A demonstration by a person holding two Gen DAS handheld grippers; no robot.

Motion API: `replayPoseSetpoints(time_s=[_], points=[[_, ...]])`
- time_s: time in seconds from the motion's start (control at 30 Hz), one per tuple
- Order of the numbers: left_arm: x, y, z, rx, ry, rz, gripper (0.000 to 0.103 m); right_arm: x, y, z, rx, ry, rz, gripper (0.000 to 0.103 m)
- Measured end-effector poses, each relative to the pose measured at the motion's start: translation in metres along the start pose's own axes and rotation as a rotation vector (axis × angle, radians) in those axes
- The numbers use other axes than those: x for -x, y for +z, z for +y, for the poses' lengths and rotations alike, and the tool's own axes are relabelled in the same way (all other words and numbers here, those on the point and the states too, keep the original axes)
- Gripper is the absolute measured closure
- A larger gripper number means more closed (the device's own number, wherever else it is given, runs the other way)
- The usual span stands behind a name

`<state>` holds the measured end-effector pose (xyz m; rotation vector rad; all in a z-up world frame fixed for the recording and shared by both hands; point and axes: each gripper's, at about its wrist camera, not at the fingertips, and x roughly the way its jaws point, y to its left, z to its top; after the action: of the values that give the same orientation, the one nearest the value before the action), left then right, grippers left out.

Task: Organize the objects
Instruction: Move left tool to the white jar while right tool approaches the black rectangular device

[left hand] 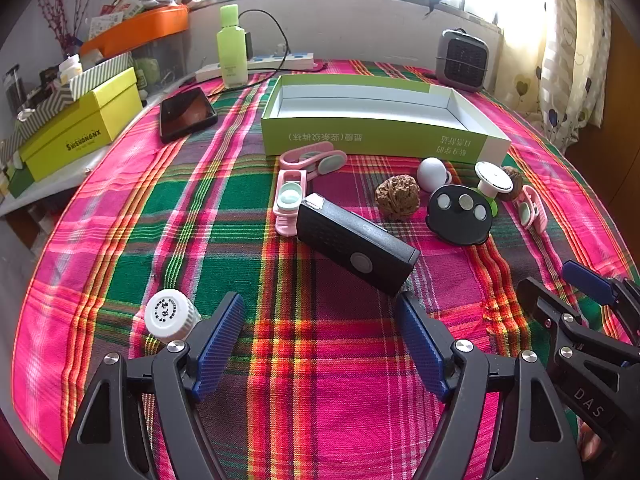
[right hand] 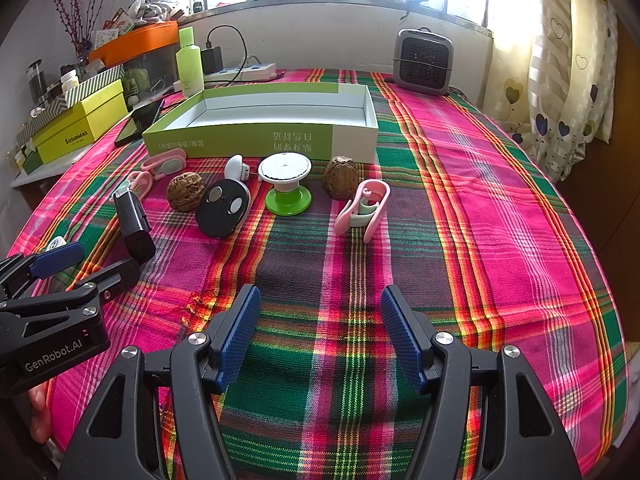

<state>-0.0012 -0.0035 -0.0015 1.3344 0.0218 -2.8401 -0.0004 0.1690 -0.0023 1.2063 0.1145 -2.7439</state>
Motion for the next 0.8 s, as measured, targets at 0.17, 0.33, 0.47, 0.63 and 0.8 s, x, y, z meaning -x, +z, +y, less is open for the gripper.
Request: replayPoseSetpoints(time_s=[0.17,0.33,0.47,0.63,0.8], points=[[0.0001,-0.0001,-0.0001,0.000,0.000,0.000,0.026,0.0001,0.0002,0.0001,0.000,0.000,0.000,0.040],[0.0001,-0.0001,-0.0005,0.000,0.001,0.000,0.026,0.0000,0.0005,0.0000,0.000,0.000,0.000,0.040],[0.0001,-0.0004,-0.0006,-0.002,0.002,-0.001,0.026,-0.0003,0.0007,0.0000,0.001,0.000,0.000,0.040],[0.0027,-0.0007,0.0029,-0.018,-0.014,0.002,0.026,0.0004,0.0011,-0.0010,-0.001,0.006,0.005,0.040],[0.0079,-0.0037,0.0061,-0.032,-0.032,0.009,0.026,-0.0019,0.0026,-0.0021,-0.002,0.010,0.010,0.040]])
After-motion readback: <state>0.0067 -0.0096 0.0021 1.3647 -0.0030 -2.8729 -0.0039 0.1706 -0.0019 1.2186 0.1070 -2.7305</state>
